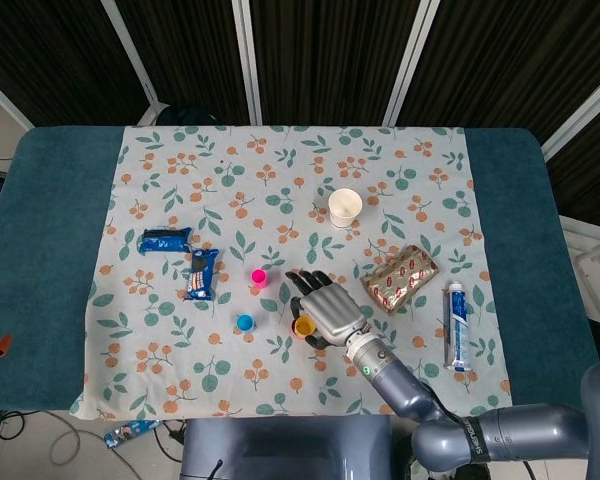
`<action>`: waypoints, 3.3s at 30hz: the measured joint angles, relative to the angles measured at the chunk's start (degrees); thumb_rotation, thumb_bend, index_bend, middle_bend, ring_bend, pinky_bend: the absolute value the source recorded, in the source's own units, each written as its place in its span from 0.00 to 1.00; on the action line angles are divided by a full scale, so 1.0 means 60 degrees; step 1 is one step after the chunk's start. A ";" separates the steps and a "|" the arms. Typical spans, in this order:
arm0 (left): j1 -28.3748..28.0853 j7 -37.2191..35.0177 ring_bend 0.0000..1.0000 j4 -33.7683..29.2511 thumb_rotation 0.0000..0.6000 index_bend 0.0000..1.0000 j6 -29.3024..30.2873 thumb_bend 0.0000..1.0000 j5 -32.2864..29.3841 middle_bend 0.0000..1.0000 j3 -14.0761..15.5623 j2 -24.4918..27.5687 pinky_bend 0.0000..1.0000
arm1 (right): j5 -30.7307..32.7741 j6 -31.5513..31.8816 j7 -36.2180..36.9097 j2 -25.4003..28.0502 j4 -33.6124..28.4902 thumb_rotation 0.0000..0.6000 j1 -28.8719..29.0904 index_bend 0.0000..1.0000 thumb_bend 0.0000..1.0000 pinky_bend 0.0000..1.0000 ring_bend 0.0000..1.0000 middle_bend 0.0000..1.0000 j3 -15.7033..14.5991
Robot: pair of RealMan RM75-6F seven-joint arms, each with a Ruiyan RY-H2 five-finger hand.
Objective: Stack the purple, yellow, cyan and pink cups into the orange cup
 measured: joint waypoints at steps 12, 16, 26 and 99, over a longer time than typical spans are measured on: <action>0.0003 -0.0081 0.00 0.0018 1.00 0.00 -0.0017 0.18 -0.0017 0.00 -0.0014 0.0036 0.00 | 0.0211 0.0040 0.0042 -0.0221 0.0373 1.00 0.0138 0.40 0.36 0.11 0.01 0.00 -0.0159; -0.0003 -0.0066 0.00 0.0012 1.00 0.00 -0.0025 0.18 -0.0002 0.00 -0.0003 0.0038 0.00 | 0.0363 -0.0041 0.0017 -0.0124 0.0322 1.00 0.0132 0.11 0.36 0.11 0.00 0.00 -0.0331; 0.0008 -0.0064 0.00 0.0009 1.00 0.00 -0.0010 0.18 0.0004 0.00 0.0005 0.0045 0.00 | -0.0700 0.0621 0.0425 0.0585 -0.0421 1.00 -0.0619 0.01 0.36 0.10 0.00 0.00 -0.0913; -0.6635 0.5277 0.00 -0.0187 1.00 0.34 -0.5267 0.25 -0.1669 0.00 0.0189 -0.3915 0.00 | -0.7568 0.5206 0.5243 0.1274 0.2957 1.00 -0.7873 0.01 0.36 0.10 0.00 0.00 -0.2163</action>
